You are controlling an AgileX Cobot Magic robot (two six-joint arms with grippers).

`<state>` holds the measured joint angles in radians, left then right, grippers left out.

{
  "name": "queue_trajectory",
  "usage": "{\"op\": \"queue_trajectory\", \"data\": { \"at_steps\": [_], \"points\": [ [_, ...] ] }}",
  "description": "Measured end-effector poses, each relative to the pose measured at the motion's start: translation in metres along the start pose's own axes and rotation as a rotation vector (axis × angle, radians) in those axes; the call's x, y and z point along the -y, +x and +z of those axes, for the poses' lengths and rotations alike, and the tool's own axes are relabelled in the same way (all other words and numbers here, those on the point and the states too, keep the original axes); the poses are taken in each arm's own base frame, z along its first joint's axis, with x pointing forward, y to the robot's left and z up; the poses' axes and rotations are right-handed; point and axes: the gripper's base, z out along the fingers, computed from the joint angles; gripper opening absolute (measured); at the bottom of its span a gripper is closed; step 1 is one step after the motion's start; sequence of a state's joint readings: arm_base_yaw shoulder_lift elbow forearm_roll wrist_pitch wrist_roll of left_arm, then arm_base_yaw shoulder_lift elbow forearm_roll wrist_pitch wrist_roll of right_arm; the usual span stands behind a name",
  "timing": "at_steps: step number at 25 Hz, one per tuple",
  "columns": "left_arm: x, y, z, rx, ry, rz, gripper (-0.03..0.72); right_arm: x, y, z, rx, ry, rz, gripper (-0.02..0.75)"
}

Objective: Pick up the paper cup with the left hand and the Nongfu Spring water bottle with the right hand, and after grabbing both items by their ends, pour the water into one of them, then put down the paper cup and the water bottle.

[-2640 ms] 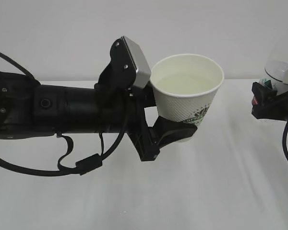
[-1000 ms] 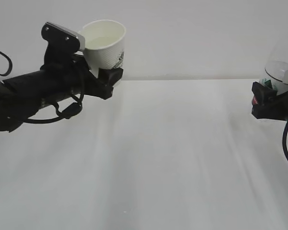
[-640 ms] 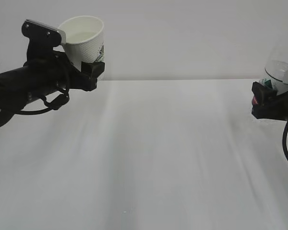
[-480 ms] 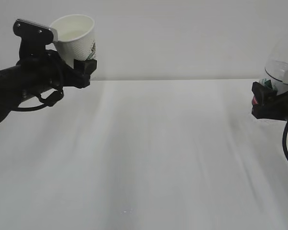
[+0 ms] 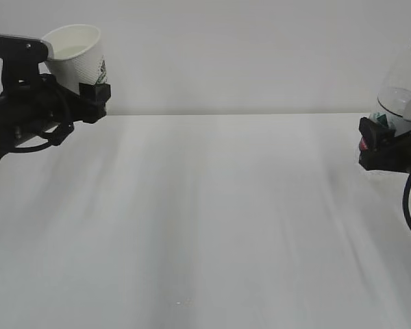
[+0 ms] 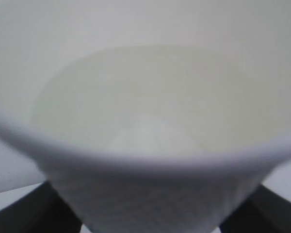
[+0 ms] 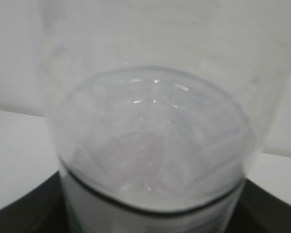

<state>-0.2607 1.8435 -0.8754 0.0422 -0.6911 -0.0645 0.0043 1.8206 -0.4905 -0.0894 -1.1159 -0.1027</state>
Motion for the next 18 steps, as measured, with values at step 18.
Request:
{"op": "queue_trajectory", "data": {
  "at_steps": [18],
  "points": [
    [-0.032,0.032,0.007,-0.084,-0.089,-0.032,0.543,-0.002,0.000,0.000,0.002,-0.019,-0.009,0.495]
  ]
}}
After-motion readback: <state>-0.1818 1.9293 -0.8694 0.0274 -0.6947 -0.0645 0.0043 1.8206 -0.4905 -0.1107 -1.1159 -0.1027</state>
